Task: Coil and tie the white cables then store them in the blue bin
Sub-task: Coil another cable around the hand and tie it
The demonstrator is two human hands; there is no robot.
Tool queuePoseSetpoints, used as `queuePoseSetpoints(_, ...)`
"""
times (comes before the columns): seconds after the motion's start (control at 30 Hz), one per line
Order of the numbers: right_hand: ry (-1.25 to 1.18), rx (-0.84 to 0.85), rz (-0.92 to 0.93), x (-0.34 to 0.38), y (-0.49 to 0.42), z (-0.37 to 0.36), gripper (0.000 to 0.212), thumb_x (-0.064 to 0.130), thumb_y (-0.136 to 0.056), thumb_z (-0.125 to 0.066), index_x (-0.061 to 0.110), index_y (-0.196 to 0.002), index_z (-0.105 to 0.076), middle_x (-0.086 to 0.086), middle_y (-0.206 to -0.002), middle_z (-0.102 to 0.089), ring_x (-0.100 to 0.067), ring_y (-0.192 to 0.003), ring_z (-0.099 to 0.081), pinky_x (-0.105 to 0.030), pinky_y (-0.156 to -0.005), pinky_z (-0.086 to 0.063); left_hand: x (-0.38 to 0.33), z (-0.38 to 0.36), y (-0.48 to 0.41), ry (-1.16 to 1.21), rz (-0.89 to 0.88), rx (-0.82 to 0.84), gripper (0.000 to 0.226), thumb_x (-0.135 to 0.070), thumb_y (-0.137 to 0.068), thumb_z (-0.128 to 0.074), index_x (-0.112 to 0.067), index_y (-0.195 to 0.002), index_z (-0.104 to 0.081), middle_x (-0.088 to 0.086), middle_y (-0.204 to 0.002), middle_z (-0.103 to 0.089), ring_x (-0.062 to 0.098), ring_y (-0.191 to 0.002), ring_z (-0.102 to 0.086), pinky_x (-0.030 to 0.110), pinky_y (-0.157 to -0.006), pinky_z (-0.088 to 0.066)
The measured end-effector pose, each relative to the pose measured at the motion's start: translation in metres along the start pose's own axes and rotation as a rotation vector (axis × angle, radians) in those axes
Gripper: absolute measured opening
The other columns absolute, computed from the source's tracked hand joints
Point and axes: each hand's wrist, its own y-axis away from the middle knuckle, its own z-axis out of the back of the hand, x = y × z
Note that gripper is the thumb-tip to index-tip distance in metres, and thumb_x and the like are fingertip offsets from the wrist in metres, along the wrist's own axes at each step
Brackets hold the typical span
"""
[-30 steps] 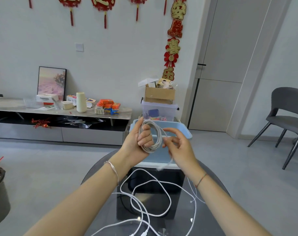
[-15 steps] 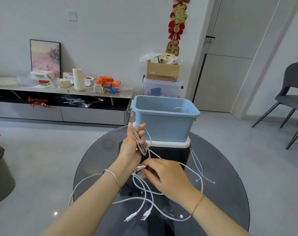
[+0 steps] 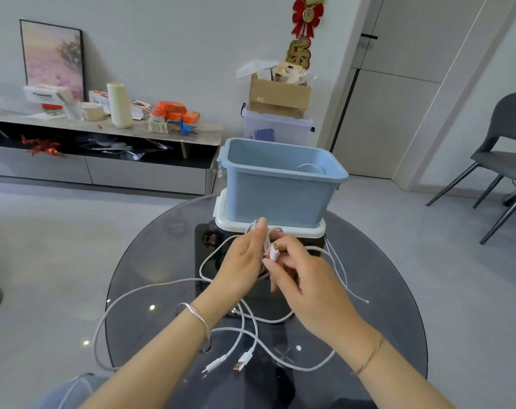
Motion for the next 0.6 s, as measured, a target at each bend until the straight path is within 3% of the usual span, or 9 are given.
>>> queuePoseSetpoints(0.1,-0.098,0.018,-0.068,0.004,0.001,0.002,0.013,0.03,-0.099,-0.044,0.019,-0.096,-0.05,0.008,-0.063,-0.061,-0.013,-0.061,-0.057,-0.034,-0.063,-0.049,-0.001,-0.003,0.003,0.007,-0.034,0.053,0.069,-0.046,-0.1,-0.024,0.008,-0.072,-0.057,0.007,-0.058,-0.055,0.012,-0.059,-0.055,0.023,-0.065,-0.045)
queuePoseSetpoints(0.2,-0.296,0.034,-0.197,0.007,-0.001,0.007,0.021,0.027,-0.099,-0.044,0.011,-0.089,-0.052,0.003,-0.058,-0.056,-0.012,-0.054,-0.051,-0.027,-0.059,-0.047,-0.001,-0.003,0.002,-0.013,-0.024,0.094,0.075,-0.053,-0.099,-0.026,0.009,-0.065,-0.052,0.025,-0.061,-0.051,0.024,-0.066,-0.052,0.046,-0.072,-0.046)
queuePoseSetpoints(0.23,-0.347,0.025,-0.23,0.007,-0.002,0.009,0.022,0.025,-0.099,-0.045,0.008,-0.088,-0.054,0.002,-0.057,-0.054,-0.012,-0.052,-0.05,-0.022,-0.056,-0.044,-0.002,-0.003,0.003,-0.015,-0.012,0.121,0.077,-0.054,-0.098,-0.026,0.01,-0.066,-0.052,0.029,-0.063,-0.051,0.025,-0.067,-0.051,0.048,-0.074,-0.046)
queuePoseSetpoints(0.3,-0.464,0.004,-0.3,0.006,-0.006,0.013,0.022,0.022,-0.097,-0.047,0.004,-0.089,-0.058,-0.001,-0.057,-0.053,-0.013,-0.05,-0.052,-0.02,-0.052,-0.043,-0.004,-0.005,0.006,-0.027,0.001,0.168,0.073,-0.05,-0.098,-0.024,0.006,-0.062,-0.053,0.024,-0.059,-0.051,0.022,-0.063,-0.052,0.034,-0.073,-0.046)
queuePoseSetpoints(0.37,-0.644,-0.013,-0.372,0.006,-0.01,0.019,0.022,0.016,-0.098,-0.046,-0.002,-0.093,-0.058,-0.009,-0.058,-0.052,-0.014,-0.042,-0.054,-0.015,-0.042,-0.037,-0.007,-0.008,0.009,-0.064,0.025,0.172,0.067,-0.043,-0.101,-0.02,-0.005,-0.057,-0.053,0.008,-0.053,-0.055,0.01,-0.057,-0.055,0.014,-0.069,-0.044)
queuePoseSetpoints(0.4,-0.728,-0.018,-0.401,0.007,-0.012,0.023,0.023,0.012,-0.098,-0.044,-0.007,-0.096,-0.057,-0.013,-0.059,-0.05,-0.012,-0.038,-0.053,-0.012,-0.038,-0.033,-0.008,-0.008,0.01,-0.072,0.033,0.167,0.066,-0.041,-0.102,-0.019,-0.008,-0.057,-0.054,0.003,-0.053,-0.057,0.007,-0.056,-0.057,0.011,-0.068,-0.043)
queuePoseSetpoints(0.5,-0.873,-0.024,-0.459,0.008,-0.013,0.031,0.023,0.003,-0.099,-0.039,-0.015,-0.103,-0.053,-0.018,-0.065,-0.048,-0.004,-0.029,-0.044,-0.009,-0.034,-0.032,-0.003,-0.005,0.011,-0.072,0.072,0.169,0.068,-0.043,-0.103,-0.017,-0.002,-0.075,-0.064,0.005,-0.064,-0.065,0.007,-0.068,-0.064,0.015,-0.079,-0.046)
queuePoseSetpoints(0.6,-0.799,-0.018,-0.495,0.0,-0.014,0.029,0.023,0.006,-0.098,-0.041,-0.012,-0.099,-0.056,-0.022,-0.066,-0.056,-0.005,-0.029,-0.035,-0.012,-0.034,-0.026,0.0,-0.005,0.012,-0.111,0.132,0.159,0.063,-0.049,-0.101,-0.018,-0.022,-0.081,-0.071,0.0,-0.077,-0.072,0.002,-0.083,-0.065,0.017,-0.089,-0.042)
